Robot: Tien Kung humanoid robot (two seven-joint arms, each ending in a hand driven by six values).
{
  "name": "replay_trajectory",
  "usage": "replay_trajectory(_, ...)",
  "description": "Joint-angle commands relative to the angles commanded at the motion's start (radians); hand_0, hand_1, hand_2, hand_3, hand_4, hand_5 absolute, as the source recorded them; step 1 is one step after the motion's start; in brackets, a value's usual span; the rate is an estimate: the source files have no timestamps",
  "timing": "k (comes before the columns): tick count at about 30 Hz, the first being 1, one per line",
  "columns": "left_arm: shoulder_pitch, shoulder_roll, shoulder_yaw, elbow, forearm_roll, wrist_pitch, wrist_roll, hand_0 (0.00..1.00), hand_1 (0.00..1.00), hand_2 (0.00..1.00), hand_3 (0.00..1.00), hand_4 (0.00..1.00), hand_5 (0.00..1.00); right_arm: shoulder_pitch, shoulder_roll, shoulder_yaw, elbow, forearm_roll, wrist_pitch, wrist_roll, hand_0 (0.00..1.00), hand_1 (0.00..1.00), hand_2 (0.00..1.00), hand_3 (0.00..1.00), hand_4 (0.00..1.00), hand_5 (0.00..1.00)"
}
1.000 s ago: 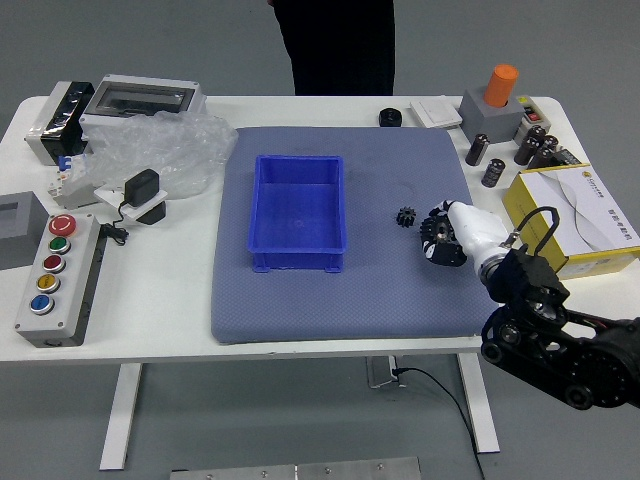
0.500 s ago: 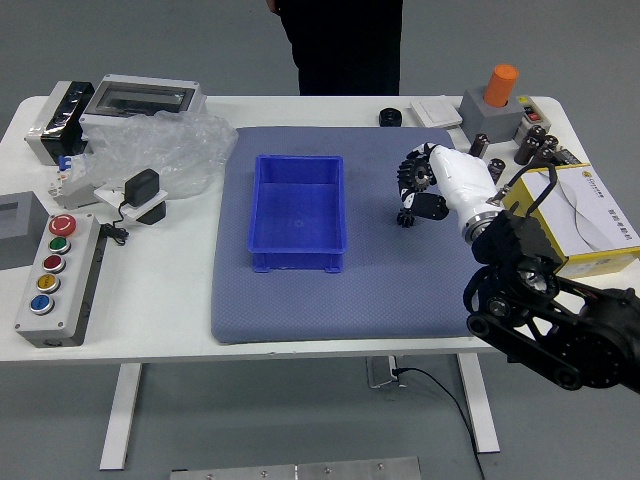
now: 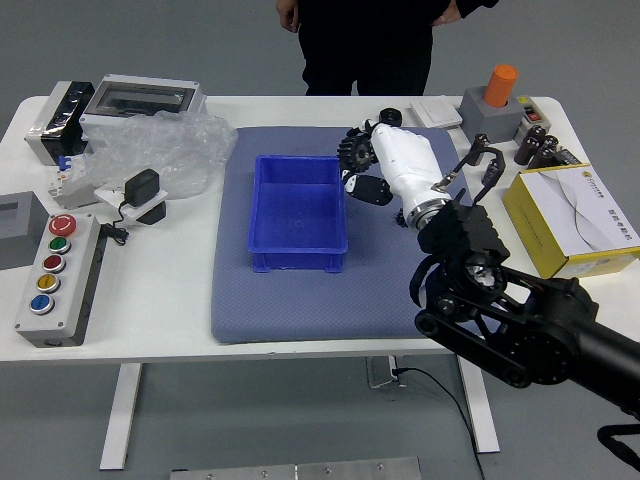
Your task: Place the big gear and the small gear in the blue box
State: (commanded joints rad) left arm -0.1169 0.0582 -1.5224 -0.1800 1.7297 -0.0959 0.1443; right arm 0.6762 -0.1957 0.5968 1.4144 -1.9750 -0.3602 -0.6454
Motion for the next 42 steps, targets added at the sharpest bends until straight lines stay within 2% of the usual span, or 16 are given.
replay_trajectory(9, 0.001, -0.004, -0.001, 0.000, 0.010, -0.005, 0.006, 0.756, 0.739, 0.764, 0.811, 0.603, 0.134, 0.012, 0.108, -0.021, -0.052, -0.004, -0.025, 0.000, 0.708, 0.516, 0.552, 0.621, 0.373, 0.020)
replay_trajectory(14, 0.002, -0.007, -0.001, 0.000, 0.012, -0.005, 0.007, 0.756, 0.739, 0.764, 0.811, 0.603, 0.134, 0.009, 0.142, -0.031, -0.091, 0.032, -0.047, 0.001, 0.708, 0.516, 0.552, 0.621, 0.373, 0.020)
replay_trajectory(15, 0.002, -0.007, -0.001, 0.000, 0.012, -0.005, 0.008, 0.756, 0.739, 0.764, 0.811, 0.603, 0.134, 0.008, 0.146, -0.032, -0.099, 0.044, -0.049, 0.003, 0.670, 0.553, 0.632, 0.715, 0.549, 0.205)
replay_trajectory(20, 0.001, -0.008, -0.001, 0.000, 0.012, -0.004, 0.008, 0.756, 0.739, 0.764, 0.811, 0.603, 0.134, 0.009, 0.156, -0.021, -0.136, 0.130, -0.051, 0.030, 0.670, 0.553, 0.632, 0.715, 0.549, 0.205)
replay_trajectory(21, 0.001, -0.009, 0.000, 0.000, 0.012, -0.004, 0.008, 0.756, 0.739, 0.764, 0.811, 0.602, 0.135, 0.009, 0.157, -0.019, -0.141, 0.141, -0.049, 0.032, 0.737, 0.686, 0.787, 0.963, 0.729, 0.310)
replay_trajectory(26, -0.001, -0.009, -0.001, 0.000, 0.013, -0.004, 0.007, 0.756, 0.739, 0.764, 0.811, 0.602, 0.135, 0.012, 0.162, -0.015, -0.160, 0.185, -0.037, 0.036, 0.737, 0.686, 0.787, 0.963, 0.729, 0.310)
replay_trajectory(27, -0.001, -0.010, -0.001, 0.000, 0.013, -0.004, 0.007, 0.756, 0.739, 0.764, 0.811, 0.602, 0.135, 0.012, 0.163, -0.015, -0.161, 0.190, -0.035, 0.035, 0.796, 0.754, 0.905, 0.998, 0.787, 0.371)
replay_trajectory(32, -0.002, -0.011, -0.002, 0.000, 0.014, -0.005, 0.008, 0.756, 0.739, 0.764, 0.811, 0.602, 0.135, 0.012, 0.166, -0.017, -0.162, 0.200, -0.029, 0.034, 0.796, 0.754, 0.905, 0.998, 0.787, 0.371)
replay_trajectory(33, -0.002, -0.011, -0.002, 0.000, 0.013, -0.005, 0.008, 0.756, 0.739, 0.764, 0.811, 0.602, 0.135, 0.011, 0.165, -0.016, -0.160, 0.200, -0.029, 0.034, 0.811, 0.767, 0.926, 0.998, 0.824, 0.419)
replay_trajectory(35, -0.003, -0.012, -0.001, 0.000, 0.013, -0.004, 0.008, 0.756, 0.739, 0.764, 0.811, 0.602, 0.135, 0.010, 0.162, -0.013, -0.156, 0.197, -0.030, 0.033, 0.811, 0.767, 0.926, 0.998, 0.824, 0.419)
replay_trajectory(38, -0.003, -0.012, -0.001, 0.000, 0.011, -0.004, 0.007, 0.756, 0.739, 0.764, 0.811, 0.602, 0.135, 0.007, 0.147, 0.001, -0.142, 0.183, -0.035, 0.034, 0.811, 0.767, 0.926, 0.998, 0.824, 0.419)
replay_trajectory(39, -0.004, -0.011, 0.000, 0.000, 0.010, -0.003, 0.007, 0.756, 0.739, 0.765, 0.811, 0.602, 0.136, 0.006, 0.137, 0.011, -0.134, 0.176, -0.037, 0.034, 0.787, 0.731, 0.880, 0.974, 0.810, 0.412)
replay_trajectory(42, -0.004, -0.009, 0.000, 0.000, 0.008, -0.002, 0.006, 0.756, 0.739, 0.765, 0.811, 0.602, 0.136, 0.003, 0.107, 0.042, -0.124, 0.162, -0.041, 0.038, 0.787, 0.731, 0.880, 0.974, 0.810, 0.412)
